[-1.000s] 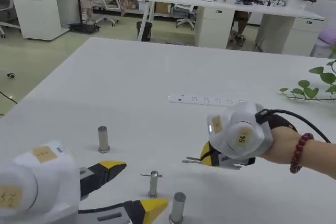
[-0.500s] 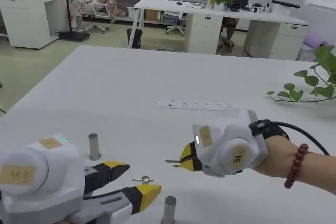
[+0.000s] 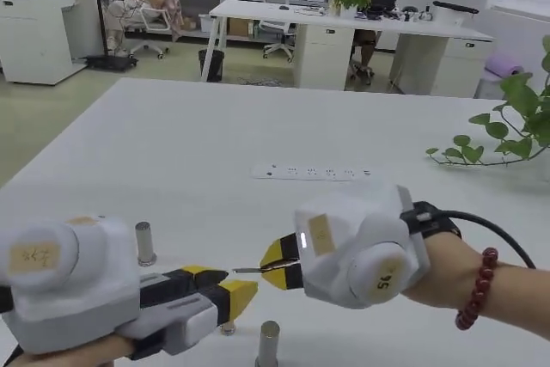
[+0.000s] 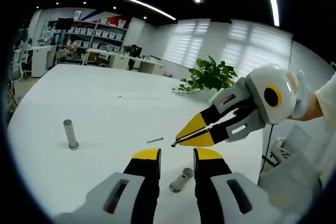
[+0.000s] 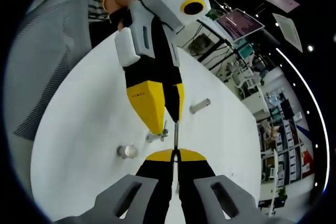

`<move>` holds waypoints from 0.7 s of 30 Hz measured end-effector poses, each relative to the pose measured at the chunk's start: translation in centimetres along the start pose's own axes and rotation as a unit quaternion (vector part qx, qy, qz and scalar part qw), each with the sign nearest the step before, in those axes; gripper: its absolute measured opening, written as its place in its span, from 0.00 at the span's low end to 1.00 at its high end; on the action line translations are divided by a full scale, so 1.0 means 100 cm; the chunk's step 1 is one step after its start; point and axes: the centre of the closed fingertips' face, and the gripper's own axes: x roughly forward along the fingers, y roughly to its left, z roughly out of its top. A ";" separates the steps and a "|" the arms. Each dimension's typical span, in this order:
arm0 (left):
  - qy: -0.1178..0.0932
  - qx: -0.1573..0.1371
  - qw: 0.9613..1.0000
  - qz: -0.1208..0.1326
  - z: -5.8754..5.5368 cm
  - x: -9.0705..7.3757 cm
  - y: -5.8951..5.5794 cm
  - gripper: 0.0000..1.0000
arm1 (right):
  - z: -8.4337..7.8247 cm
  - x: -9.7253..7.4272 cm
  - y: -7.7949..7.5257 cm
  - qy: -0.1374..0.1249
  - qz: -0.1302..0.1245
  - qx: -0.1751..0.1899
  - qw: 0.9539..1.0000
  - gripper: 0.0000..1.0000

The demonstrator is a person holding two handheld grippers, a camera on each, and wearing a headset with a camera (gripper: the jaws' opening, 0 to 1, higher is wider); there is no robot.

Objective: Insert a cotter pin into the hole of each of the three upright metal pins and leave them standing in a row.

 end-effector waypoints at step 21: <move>-0.024 -0.111 0.993 -0.012 0.003 0.000 -0.001 0.01 | 0.014 -0.004 0.003 -0.017 -0.006 -0.005 1.000 0.02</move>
